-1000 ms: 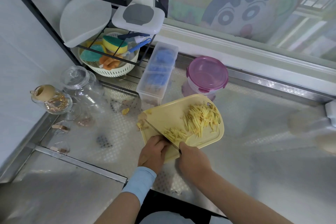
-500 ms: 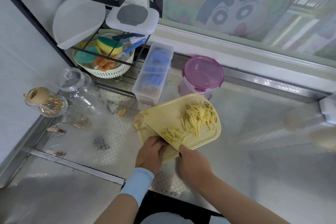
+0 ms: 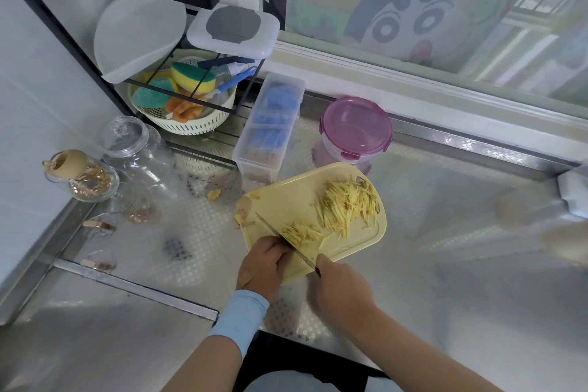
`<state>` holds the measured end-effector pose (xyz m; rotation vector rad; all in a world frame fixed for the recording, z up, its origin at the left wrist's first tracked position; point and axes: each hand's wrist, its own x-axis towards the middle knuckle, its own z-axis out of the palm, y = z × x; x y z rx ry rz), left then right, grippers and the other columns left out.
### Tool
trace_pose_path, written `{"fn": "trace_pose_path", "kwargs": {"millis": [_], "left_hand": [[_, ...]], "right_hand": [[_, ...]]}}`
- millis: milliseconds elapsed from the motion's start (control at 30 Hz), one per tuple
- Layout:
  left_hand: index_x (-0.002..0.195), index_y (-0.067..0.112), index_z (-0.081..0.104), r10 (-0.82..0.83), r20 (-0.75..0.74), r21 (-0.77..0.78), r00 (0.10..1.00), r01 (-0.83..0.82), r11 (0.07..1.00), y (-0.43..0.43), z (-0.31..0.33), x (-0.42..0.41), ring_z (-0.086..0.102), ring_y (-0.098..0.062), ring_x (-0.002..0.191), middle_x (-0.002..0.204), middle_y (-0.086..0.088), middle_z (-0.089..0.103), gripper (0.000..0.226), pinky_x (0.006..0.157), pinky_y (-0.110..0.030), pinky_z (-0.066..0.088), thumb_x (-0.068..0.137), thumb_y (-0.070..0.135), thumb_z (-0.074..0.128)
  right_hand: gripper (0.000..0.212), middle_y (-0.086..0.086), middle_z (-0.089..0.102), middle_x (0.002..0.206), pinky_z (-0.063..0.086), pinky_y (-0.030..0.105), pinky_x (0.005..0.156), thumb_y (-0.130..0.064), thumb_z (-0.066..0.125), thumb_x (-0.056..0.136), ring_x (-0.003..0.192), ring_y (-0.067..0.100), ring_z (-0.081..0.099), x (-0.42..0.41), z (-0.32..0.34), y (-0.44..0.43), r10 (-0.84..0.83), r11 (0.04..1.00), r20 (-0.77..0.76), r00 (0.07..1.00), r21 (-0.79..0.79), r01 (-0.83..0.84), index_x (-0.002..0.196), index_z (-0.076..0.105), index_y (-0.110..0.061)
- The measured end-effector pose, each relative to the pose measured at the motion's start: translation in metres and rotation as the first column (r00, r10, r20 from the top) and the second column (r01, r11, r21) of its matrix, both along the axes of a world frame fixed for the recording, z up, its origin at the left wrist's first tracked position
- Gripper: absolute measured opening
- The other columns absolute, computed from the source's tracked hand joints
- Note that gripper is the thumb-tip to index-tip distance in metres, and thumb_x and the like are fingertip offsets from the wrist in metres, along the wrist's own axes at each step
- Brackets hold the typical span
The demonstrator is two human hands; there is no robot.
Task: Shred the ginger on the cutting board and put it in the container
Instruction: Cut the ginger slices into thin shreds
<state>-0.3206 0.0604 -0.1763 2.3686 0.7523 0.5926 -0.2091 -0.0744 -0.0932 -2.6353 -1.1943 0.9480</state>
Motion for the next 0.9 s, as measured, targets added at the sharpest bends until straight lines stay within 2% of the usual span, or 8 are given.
{"fn": "trace_pose_path", "kwargs": {"millis": [100,233,333,433,633,767,900], "left_hand": [[0.087,0.016,0.075,0.014,0.002,-0.020,1.000,-0.014,1.000,-0.002,0.002,0.000,0.055,-0.012,0.094,0.096,0.000,0.067,0.029,0.073,-0.022,0.048,0.088,0.031,0.051],[0.088,0.012,0.075,0.001,0.010,-0.016,1.000,-0.001,1.000,-0.003,0.001,0.002,0.052,-0.014,0.096,0.098,-0.002,0.065,0.029,0.077,-0.018,0.042,0.089,0.029,0.051],[0.087,0.015,0.075,0.010,-0.001,0.014,1.000,-0.010,1.000,-0.004,0.001,0.001,0.052,-0.014,0.092,0.093,0.000,0.065,0.029,0.071,-0.023,0.045,0.089,0.030,0.049],[0.085,0.015,0.075,0.032,-0.008,0.052,0.999,-0.032,0.998,-0.004,0.001,0.000,0.053,-0.014,0.090,0.090,-0.002,0.067,0.029,0.065,-0.026,0.050,0.088,0.030,0.050],[0.085,0.014,0.074,0.029,-0.006,0.060,1.000,-0.028,0.998,-0.004,0.001,0.001,0.053,-0.016,0.091,0.092,-0.003,0.068,0.029,0.067,-0.027,0.052,0.087,0.030,0.050],[0.085,0.014,0.074,0.032,-0.006,0.039,0.999,-0.031,0.999,-0.005,0.003,0.000,0.053,-0.014,0.090,0.092,-0.002,0.067,0.030,0.066,-0.026,0.050,0.088,0.031,0.050],[0.088,0.015,0.075,0.044,-0.008,0.038,0.999,-0.044,0.998,-0.007,0.005,0.000,0.053,-0.014,0.092,0.095,-0.001,0.066,0.030,0.069,-0.024,0.048,0.089,0.031,0.049]], "right_hand": [[0.009,0.000,0.048,0.079,0.041,0.034,0.061,-0.014,0.040,0.092,0.075,0.028,0.054,0.000,-0.002,0.011,0.026,0.999,-0.022,0.999,-0.030,-0.027,0.095,0.036,-0.022],[0.013,-0.002,0.043,0.073,0.041,0.035,0.059,-0.012,0.042,0.092,0.071,0.028,0.051,0.002,-0.003,0.018,0.029,0.999,-0.011,1.000,-0.044,-0.030,0.095,0.035,-0.022],[0.012,-0.001,0.045,0.073,0.039,0.034,0.058,-0.012,0.042,0.092,0.071,0.028,0.053,0.002,-0.003,0.018,0.025,0.999,-0.013,1.000,-0.024,-0.025,0.095,0.035,-0.022],[0.012,0.001,0.050,0.078,0.044,0.035,0.059,-0.014,0.041,0.092,0.073,0.030,0.055,0.001,-0.003,0.012,0.028,1.000,-0.004,1.000,0.002,-0.028,0.094,0.035,-0.024],[0.011,-0.002,0.043,0.069,0.036,0.035,0.055,-0.024,0.044,0.097,0.065,0.029,0.048,-0.002,-0.004,-0.006,0.008,1.000,0.038,0.999,0.022,-0.009,0.092,0.035,-0.023],[0.008,0.001,0.051,0.079,0.039,0.034,0.060,-0.016,0.041,0.093,0.073,0.030,0.053,-0.001,-0.004,0.007,0.028,1.000,0.001,1.000,0.006,-0.028,0.094,0.036,-0.022],[0.014,0.001,0.047,0.080,0.038,0.034,0.060,-0.011,0.041,0.091,0.073,0.030,0.049,0.003,0.002,0.016,0.054,0.998,-0.005,0.999,-0.013,-0.054,0.095,0.034,-0.022]]}}
